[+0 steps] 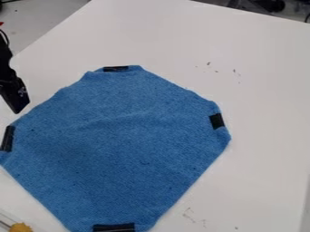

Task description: Fold right top to bottom the lelf

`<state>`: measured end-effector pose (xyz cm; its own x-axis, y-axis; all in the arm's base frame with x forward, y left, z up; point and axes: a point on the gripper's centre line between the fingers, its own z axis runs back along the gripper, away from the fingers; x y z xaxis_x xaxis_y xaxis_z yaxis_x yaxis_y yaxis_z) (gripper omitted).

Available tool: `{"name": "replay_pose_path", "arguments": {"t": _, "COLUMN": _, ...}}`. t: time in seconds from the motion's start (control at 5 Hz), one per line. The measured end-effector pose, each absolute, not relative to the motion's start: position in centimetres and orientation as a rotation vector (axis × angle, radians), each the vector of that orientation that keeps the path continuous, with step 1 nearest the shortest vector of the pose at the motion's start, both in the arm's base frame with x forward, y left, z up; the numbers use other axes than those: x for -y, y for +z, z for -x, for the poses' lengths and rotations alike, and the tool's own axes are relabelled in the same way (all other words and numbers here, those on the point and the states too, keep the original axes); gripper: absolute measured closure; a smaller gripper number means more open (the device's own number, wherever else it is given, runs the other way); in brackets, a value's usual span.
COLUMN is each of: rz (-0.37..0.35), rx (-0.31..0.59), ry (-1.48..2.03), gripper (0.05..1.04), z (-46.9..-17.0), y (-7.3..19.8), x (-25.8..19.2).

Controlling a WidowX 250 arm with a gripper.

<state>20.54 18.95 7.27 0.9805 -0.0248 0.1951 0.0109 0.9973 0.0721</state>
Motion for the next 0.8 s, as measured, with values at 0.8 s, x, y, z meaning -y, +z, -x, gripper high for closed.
{"name": "replay_pose_path", "arguments": {"t": 0.8, "rz": -0.014, "rx": 0.176, "ry": -0.308, "gripper": 0.084, "z": -29.7, "y": 6.0, "x": -17.2}}
